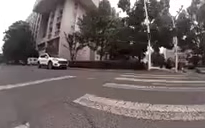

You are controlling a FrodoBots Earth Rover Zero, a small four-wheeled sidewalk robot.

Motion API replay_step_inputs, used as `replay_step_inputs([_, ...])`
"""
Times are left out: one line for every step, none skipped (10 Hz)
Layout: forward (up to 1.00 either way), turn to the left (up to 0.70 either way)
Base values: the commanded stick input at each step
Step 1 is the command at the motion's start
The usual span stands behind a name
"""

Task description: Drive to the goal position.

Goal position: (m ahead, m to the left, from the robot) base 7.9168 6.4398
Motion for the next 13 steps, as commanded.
replay_step_inputs([0.70,0.14])
replay_step_inputs([0.70,0.14])
replay_step_inputs([0.70,0.14])
replay_step_inputs([0.70,0.14])
replay_step_inputs([0.70,0.14])
replay_step_inputs([0.70,0.14])
replay_step_inputs([0.70,0.14])
replay_step_inputs([0.70,0.14])
replay_step_inputs([0.70,0.14])
replay_step_inputs([0.70,0.14])
replay_step_inputs([0.70,0.14])
replay_step_inputs([0.70,0.14])
replay_step_inputs([0.70,0.14])
